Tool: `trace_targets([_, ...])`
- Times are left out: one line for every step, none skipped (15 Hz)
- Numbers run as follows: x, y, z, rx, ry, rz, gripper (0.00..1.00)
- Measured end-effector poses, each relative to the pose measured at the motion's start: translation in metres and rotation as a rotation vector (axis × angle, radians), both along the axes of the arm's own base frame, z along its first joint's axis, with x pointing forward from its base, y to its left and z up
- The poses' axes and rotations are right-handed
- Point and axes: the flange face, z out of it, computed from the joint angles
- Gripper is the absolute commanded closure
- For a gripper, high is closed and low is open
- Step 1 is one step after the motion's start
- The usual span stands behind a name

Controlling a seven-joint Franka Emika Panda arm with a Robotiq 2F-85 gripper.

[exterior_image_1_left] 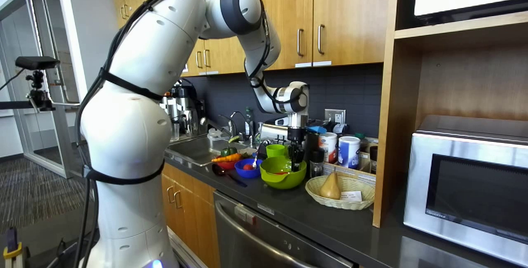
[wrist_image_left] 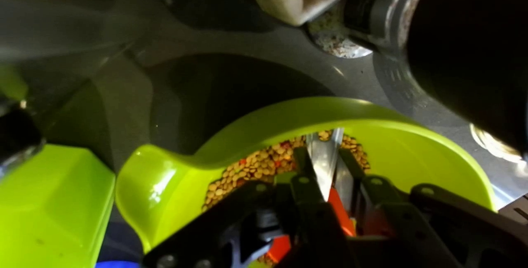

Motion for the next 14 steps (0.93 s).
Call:
trace_targets([0.0,-0.0001,0.0,0.001,0.0,0.001,0.95])
trace_targets([0.0001,-0.0002,0.0,0.001,0.0,0.002,0.95])
trace_targets([0.0001,-0.0004,0.0001,0.003,0.0,0.002,0.95])
trace_targets([0.0002,-0.0007,0.0001,0.005,0.0,0.004,0.95])
trace_targets([0.0003,-0.0011,0.0001,0.007,-0.001,0.006,0.95])
trace_targets([0.0004,-0.0014,0.0002,0.009,-0.002,0.006,0.95])
trace_targets([0.0006,-0.0014,0.0002,0.011,-0.004,0.005,0.95])
trace_targets([0.0006,-0.0014,0.0001,0.011,-0.006,0.005,0.95])
trace_targets([0.0006,-0.0015,0.0001,0.011,-0.006,0.005,0.95])
trace_targets([0.0006,-0.0015,0.0001,0.011,-0.006,0.005,0.95])
trace_targets([0.0006,-0.0015,0.0001,0.011,-0.006,0.005,0.95])
trace_targets([0.0006,-0.0015,0.0001,0.011,-0.006,0.005,0.95])
trace_targets([0.0006,-0.0014,0.0001,0.011,-0.006,0.005,0.95])
trace_targets([0.0005,-0.0014,0.0001,0.011,-0.006,0.005,0.58])
